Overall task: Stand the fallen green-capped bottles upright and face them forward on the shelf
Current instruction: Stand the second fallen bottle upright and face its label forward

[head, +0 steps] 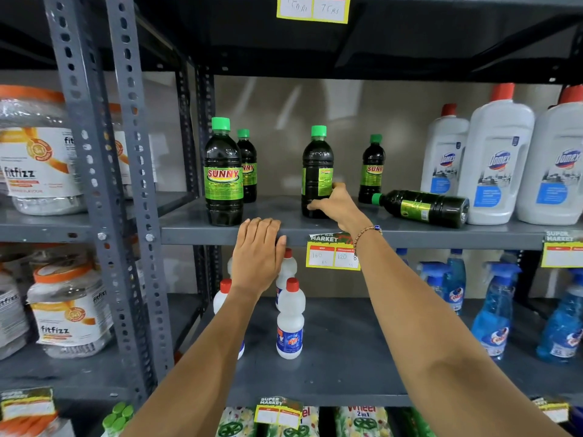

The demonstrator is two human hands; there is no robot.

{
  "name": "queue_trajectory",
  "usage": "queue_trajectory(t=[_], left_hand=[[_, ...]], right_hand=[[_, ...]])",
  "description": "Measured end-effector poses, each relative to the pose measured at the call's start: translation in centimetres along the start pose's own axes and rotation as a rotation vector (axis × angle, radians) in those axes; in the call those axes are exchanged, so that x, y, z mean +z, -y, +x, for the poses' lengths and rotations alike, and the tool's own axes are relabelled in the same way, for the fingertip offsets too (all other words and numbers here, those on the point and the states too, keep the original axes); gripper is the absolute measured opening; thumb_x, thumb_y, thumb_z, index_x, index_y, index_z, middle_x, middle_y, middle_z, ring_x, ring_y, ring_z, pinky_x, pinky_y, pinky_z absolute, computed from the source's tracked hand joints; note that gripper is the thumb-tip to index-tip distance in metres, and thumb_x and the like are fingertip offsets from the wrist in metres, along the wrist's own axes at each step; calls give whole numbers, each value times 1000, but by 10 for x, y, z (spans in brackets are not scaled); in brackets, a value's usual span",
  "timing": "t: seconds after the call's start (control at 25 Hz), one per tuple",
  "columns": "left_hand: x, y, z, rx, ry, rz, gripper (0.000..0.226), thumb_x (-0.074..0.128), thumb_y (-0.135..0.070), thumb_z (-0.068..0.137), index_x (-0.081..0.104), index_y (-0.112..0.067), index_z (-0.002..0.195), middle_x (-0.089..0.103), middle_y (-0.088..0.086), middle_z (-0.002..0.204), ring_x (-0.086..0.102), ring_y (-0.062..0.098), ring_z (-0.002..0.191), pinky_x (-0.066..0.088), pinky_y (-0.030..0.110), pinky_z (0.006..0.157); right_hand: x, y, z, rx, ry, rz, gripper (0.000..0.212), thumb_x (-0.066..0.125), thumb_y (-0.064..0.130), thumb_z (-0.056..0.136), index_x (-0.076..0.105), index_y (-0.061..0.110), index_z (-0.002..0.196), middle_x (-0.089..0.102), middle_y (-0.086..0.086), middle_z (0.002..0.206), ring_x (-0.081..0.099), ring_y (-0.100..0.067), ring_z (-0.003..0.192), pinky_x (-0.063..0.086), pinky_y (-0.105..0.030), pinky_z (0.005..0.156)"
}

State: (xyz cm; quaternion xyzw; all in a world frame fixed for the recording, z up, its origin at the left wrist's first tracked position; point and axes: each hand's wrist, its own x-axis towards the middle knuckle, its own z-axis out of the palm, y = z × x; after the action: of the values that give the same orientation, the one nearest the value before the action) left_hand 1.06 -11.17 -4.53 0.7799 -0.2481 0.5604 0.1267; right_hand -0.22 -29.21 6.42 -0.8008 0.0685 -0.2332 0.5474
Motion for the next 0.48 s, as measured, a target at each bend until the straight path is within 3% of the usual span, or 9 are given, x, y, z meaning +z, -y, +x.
queue_trajectory(t=[0.12, 0.28, 0.48], left_hand=[[1, -1, -3, 3, 22, 4, 36, 36, -31, 98, 57, -8, 116, 64, 9, 113, 58, 30, 106, 31, 40, 106], [0, -1, -8, 14, 38, 8, 37, 35, -32, 98, 56, -9, 117, 63, 9, 114, 57, 29, 108, 30, 40, 107], [-3, 2, 0, 2, 39, 20, 37, 35, -32, 98, 56, -8, 117, 63, 9, 113, 58, 29, 107, 30, 39, 106]], right_hand=[[-1, -6, -1, -29, -72, -58, 81, 86, 15, 65, 32, 9, 125, 52, -4, 117, 51, -17, 108, 43, -33, 98], [-3, -8, -4, -8, -42, -34, 79, 80, 9, 71, 28, 6, 131, 53, -7, 119, 50, -17, 104, 42, -28, 89], [0, -1, -3, -60, -83, -40, 76, 83, 13, 66, 31, 11, 122, 54, -7, 122, 53, -21, 113, 44, -30, 93]])
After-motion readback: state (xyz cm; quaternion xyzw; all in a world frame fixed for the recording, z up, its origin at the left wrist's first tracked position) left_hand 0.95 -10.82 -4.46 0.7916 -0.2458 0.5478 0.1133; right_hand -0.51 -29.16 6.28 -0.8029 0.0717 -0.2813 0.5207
